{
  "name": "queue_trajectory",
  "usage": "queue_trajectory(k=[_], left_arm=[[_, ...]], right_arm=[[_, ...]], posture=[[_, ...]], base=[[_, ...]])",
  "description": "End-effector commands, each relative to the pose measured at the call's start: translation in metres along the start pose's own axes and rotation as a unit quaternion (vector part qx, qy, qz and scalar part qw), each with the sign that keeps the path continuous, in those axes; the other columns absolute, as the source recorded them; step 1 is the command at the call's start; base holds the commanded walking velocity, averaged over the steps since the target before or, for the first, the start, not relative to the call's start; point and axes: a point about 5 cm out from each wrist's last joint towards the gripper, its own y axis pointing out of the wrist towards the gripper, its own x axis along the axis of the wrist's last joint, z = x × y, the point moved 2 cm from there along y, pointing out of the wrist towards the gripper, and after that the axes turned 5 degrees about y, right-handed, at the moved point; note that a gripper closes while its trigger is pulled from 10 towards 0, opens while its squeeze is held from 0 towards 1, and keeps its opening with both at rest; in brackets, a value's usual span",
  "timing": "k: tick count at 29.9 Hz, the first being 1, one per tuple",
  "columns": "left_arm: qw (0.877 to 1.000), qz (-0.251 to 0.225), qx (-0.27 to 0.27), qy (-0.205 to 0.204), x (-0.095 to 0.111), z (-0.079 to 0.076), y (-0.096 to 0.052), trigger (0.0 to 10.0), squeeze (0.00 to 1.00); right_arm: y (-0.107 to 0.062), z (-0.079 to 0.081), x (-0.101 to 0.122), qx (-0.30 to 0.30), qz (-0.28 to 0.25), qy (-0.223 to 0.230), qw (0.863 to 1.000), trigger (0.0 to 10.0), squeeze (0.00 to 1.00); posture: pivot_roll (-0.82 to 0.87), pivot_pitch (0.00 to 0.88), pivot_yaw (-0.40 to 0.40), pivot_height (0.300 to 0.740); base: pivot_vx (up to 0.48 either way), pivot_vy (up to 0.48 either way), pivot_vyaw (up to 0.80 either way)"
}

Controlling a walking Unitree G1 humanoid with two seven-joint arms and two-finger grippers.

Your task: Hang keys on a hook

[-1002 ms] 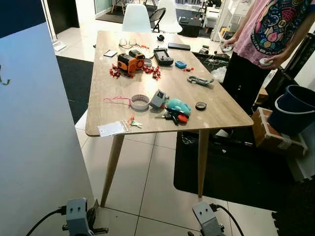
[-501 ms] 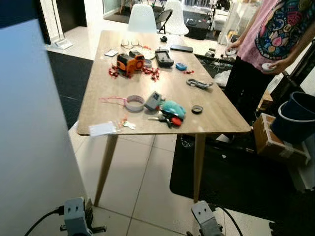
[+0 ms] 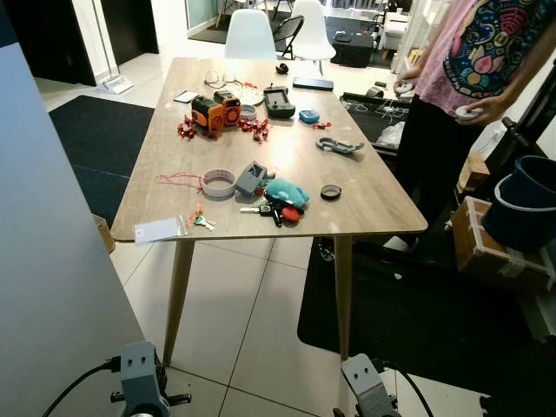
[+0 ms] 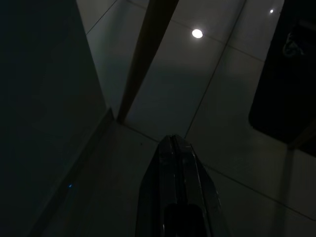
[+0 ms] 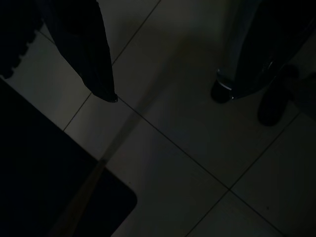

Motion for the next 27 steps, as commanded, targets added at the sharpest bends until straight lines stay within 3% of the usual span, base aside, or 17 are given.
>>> queue_trajectory(k=[1,15,21,23,27], left_arm=[[1.0,0.014,0.003,0.009,-0.0065,0.0043,-0.0029,10.0,0.0],[0.999,0.017,0.002,0.03,-0.0073,0.001,-0.0026,10.0,0.0],[0.999,0.02,-0.005,0.039,-0.0076,-0.0025,-0.0019,10.0,0.0],[1.0,0.017,-0.005,0.022,-0.0073,-0.0031,-0.002,10.0,0.0],[0.999,0.022,-0.004,0.034,-0.0067,-0.0034,-0.0007,10.0,0.0]], right_arm=[[-0.0007,-0.0014,-0.0016,-0.001,0.002,-0.001,1.0,10.0,0.0],[0.0001,-0.0018,0.0013,0.0,-0.001,-0.005,1.0,10.0,0.0],[0.0001,-0.0018,0.0012,-0.001,-0.001,-0.006,1.0,10.0,0.0],[0.0001,-0.0016,0.001,-0.001,0.0,-0.005,1.0,10.0,0.0],[0.0001,-0.0013,0.0006,0.0,0.0,-0.005,1.0,10.0,0.0]], posture=[[0.05,0.064,-0.074,0.74],[0.05,0.062,-0.079,0.74],[0.05,0.061,-0.078,0.74],[0.05,0.061,-0.078,0.74],[0.05,0.061,-0.078,0.74]], base=[[0.0,0.0,0.0],[0.0,0.0,0.0],[0.0,-0.48,0.0],[0.0,0.0,0.0],[0.0,0.0,0.0]])
